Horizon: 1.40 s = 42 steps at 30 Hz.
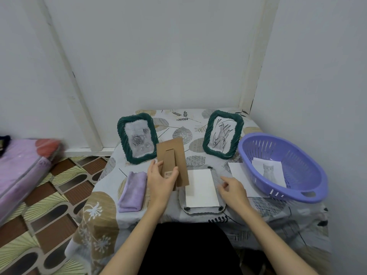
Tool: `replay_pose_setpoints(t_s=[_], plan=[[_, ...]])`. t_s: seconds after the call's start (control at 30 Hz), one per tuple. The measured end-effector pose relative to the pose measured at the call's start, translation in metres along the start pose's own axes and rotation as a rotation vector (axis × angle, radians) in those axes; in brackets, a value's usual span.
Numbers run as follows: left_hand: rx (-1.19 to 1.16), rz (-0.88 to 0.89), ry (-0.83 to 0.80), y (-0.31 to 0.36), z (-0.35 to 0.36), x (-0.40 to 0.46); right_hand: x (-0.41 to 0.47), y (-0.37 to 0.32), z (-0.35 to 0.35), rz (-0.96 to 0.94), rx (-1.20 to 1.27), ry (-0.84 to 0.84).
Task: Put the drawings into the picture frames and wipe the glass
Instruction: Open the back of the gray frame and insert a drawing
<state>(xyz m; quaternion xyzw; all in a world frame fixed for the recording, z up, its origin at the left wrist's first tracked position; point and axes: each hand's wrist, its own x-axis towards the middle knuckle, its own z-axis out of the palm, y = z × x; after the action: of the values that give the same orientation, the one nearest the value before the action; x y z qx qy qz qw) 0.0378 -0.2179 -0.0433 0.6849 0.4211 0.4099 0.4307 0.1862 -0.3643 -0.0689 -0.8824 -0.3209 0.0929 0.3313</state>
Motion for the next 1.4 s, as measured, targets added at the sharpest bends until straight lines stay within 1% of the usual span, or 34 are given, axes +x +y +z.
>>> replay_pose_setpoints(t_s=[0.07, 0.13, 0.17, 0.2, 0.27, 0.33, 0.43, 0.53, 0.63, 0.77, 0.87, 1.17, 1.4], plan=[[-0.063, -0.067, -0.064, 0.009, 0.005, 0.0, -0.006, -0.02, -0.007, -0.008, 0.29, 0.021], [-0.078, -0.105, -0.137, 0.019, 0.012, -0.003, -0.011, -0.042, -0.016, -0.016, 0.59, -0.08], [-0.07, -0.11, -0.17, 0.021, 0.016, -0.004, -0.013, -0.05, -0.02, -0.029, 0.669, -0.133], [-0.063, -0.106, -0.197, 0.024, 0.021, -0.007, -0.014, -0.055, -0.023, -0.054, 0.695, -0.162], [-0.054, -0.082, -0.228, 0.029, 0.026, -0.012, -0.016, -0.062, -0.029, -0.137, 0.649, -0.159], [-0.072, -0.059, -0.26, 0.03, 0.026, -0.014, -0.013, -0.059, -0.033, -0.179, 0.54, -0.11], [-0.095, -0.018, -0.36, 0.022, 0.021, -0.011, -0.006, -0.048, -0.034, -0.115, 0.35, -0.045], [-0.008, 0.007, -0.465, 0.013, 0.014, -0.012, -0.005, -0.037, -0.029, -0.039, 0.245, -0.075], [0.11, 0.014, -0.526, 0.009, 0.012, -0.011, -0.007, -0.032, -0.022, -0.029, 0.148, -0.109], [0.207, 0.004, -0.585, 0.0, 0.01, -0.008, -0.006, -0.028, -0.014, 0.004, 0.119, -0.126], [0.268, 0.011, -0.596, -0.003, 0.009, -0.01, -0.007, -0.025, -0.011, -0.011, 0.097, -0.144], [0.326, 0.1, -0.583, -0.004, 0.007, -0.009, -0.006, -0.025, -0.003, -0.031, 0.045, -0.149], [0.371, 0.154, -0.611, -0.004, 0.007, -0.009, -0.003, -0.021, -0.006, -0.01, 0.013, -0.227]])
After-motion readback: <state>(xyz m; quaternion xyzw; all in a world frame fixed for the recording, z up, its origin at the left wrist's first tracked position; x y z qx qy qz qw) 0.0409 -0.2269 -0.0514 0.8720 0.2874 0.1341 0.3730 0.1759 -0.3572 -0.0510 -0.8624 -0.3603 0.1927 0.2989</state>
